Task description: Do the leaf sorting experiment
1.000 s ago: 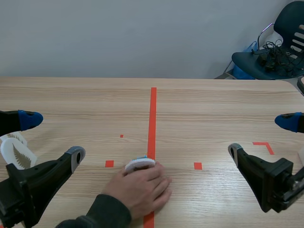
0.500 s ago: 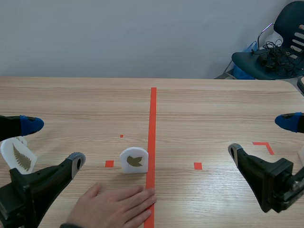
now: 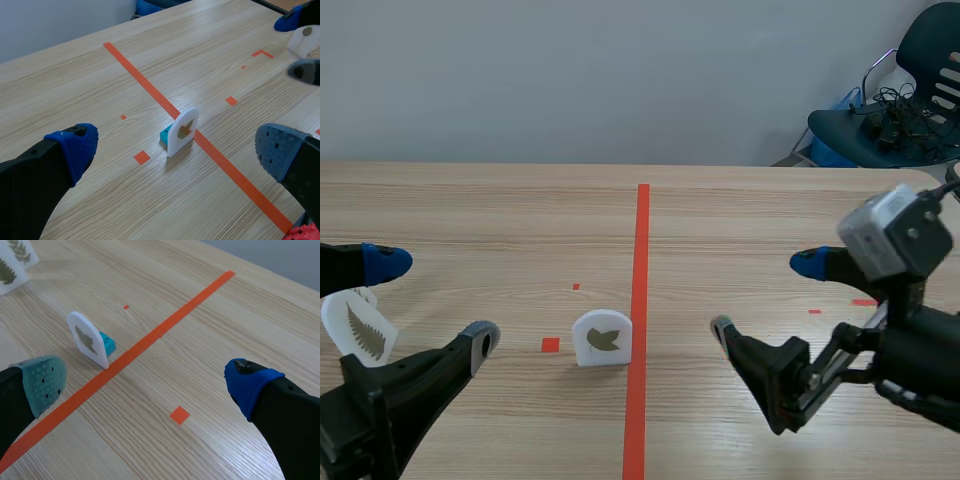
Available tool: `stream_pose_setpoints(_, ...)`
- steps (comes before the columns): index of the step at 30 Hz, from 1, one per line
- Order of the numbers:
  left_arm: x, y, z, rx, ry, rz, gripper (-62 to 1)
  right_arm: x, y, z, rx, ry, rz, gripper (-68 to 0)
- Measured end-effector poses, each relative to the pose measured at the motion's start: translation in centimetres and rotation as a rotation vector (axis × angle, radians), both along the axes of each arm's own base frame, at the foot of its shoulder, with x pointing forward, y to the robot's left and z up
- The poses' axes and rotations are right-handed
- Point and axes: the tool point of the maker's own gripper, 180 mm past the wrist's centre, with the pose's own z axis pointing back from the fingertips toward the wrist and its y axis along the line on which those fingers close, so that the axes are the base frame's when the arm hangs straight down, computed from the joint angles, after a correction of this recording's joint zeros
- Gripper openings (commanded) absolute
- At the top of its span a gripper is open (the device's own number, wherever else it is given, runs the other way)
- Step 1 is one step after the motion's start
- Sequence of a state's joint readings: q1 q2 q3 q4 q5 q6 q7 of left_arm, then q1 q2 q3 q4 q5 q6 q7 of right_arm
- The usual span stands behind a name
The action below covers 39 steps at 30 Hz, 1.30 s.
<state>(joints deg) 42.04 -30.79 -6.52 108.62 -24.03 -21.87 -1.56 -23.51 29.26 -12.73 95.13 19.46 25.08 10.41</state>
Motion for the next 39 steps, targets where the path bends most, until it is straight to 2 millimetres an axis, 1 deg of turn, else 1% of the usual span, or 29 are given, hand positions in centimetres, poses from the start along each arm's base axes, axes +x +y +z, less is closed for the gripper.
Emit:
stream_pose_setpoints(5,0.0,0.0,0.1,-0.002,-0.003,0.000,1.4,0.8,4.0,-3.4,0.008,0.009,0.082,0.4)
stream_pose_setpoints(9,0.2,-0.1,0.3,-0.002,-0.013,-0.004,1.4,1.1,7.6,-7.0,0.014,0.062,0.132,0.4)
stream_pose_setpoints(12,0.4,-0.1,0.5,-0.003,-0.022,-0.004,1.4,1.1,10.1,-8.7,0.045,0.069,0.160,0.4)
stream_pose_setpoints(14,0.4,-0.1,0.4,-0.003,-0.021,-0.004,1.4,1.1,11.5,-9.5,0.036,0.063,0.181,0.4)
stream_pose_setpoints(16,0.4,-0.1,0.5,-0.003,-0.021,-0.004,1.4,1.3,12.7,-9.8,0.027,0.055,0.193,0.4)
stream_pose_setpoints(19,0.4,-0.1,0.5,-0.003,-0.021,-0.004,1.4,1.4,14.1,-9.6,0.024,0.036,0.201,0.3)
stream_pose_setpoints(20,0.4,-0.1,0.5,-0.003,-0.021,-0.004,1.4,1.5,14.4,-9.5,0.023,0.029,0.200,-3.6)
stream_pose_setpoints(21,0.4,-0.1,0.5,-0.003,-0.021,-0.004,1.4,1.5,14.5,-9.4,0.022,0.024,0.197,-9.0)
stream_pose_setpoints(24,0.4,-0.1,0.5,-0.003,-0.021,-0.004,1.4,1.3,14.4,-9.6,0.016,0.027,0.201,-29.8)
stream_pose_setpoints(25,0.4,-0.1,0.5,-0.003,-0.021,-0.004,1.4,1.3,14.3,-9.6,0.013,0.028,0.201,-35.6)
stream_pose_setpoints(27,0.4,-0.1,0.5,-0.003,-0.021,-0.004,1.4,1.2,13.9,-10.0,-0.003,0.037,0.199,-44.9)
stream_pose_setpoints(28,0.4,-0.1,0.5,-0.003,-0.021,-0.004,1.4,1.1,13.8,-10.1,-0.007,0.042,0.198,-48.4)
stream_pose_setpoints(33,0.4,-0.1,0.5,-0.003,-0.021,-0.004,1.4,0.9,13.7,-10.2,-0.005,0.044,0.196,-60.8)
stream_pose_setpoints(36,0.4,-0.1,0.5,-0.003,-0.021,-0.004,1.4,0.9,13.6,-9.6,0.018,0.018,0.197,-61.4)
stream_pose_setpoints(39,0.4,-0.1,0.4,-0.003,-0.021,-0.004,1.4,1.2,13.1,-8.4,0.019,-0.023,0.203,-61.4)
